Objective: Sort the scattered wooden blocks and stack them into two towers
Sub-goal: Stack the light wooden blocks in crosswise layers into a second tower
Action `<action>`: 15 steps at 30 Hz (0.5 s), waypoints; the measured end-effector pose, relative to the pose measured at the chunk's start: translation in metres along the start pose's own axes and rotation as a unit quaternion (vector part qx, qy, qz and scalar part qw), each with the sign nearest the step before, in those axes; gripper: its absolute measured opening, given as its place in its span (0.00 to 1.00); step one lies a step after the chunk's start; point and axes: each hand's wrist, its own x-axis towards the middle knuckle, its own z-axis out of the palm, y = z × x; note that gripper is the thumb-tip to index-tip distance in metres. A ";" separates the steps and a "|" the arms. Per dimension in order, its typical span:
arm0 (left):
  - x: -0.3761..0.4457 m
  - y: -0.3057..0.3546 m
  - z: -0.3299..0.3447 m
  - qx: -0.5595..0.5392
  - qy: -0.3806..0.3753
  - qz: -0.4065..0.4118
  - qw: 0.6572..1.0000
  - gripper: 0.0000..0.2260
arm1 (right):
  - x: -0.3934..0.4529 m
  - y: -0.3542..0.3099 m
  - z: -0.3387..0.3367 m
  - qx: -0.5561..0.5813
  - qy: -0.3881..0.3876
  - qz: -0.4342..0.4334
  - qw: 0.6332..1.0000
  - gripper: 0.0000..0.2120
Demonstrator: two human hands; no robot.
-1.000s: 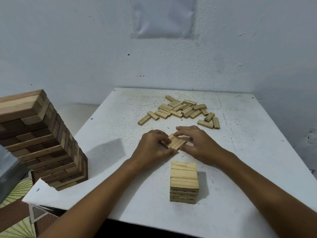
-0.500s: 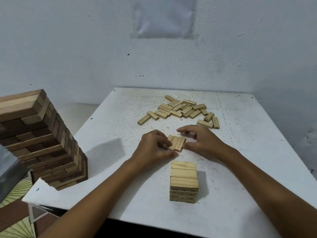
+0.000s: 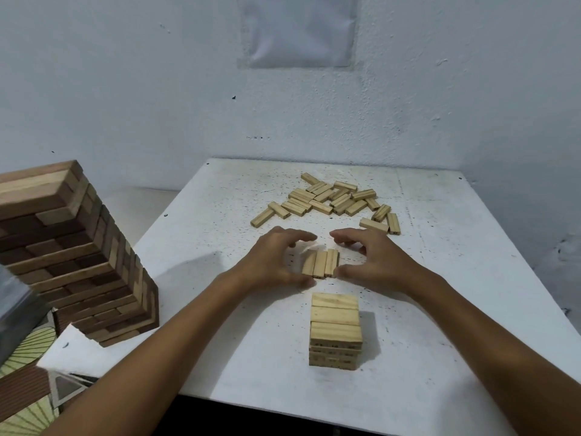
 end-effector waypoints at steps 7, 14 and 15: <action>0.010 0.000 0.003 -0.073 -0.032 0.002 0.997 0.38 | -0.005 -0.005 0.011 -0.017 0.014 -0.002 1.000 0.43; 0.007 -0.001 0.009 -0.090 -0.003 0.013 0.996 0.35 | -0.007 -0.008 0.015 -0.014 0.031 -0.009 0.999 0.42; 0.006 -0.001 0.010 -0.091 0.000 0.016 0.996 0.35 | -0.008 -0.008 0.016 -0.011 0.032 -0.011 0.999 0.41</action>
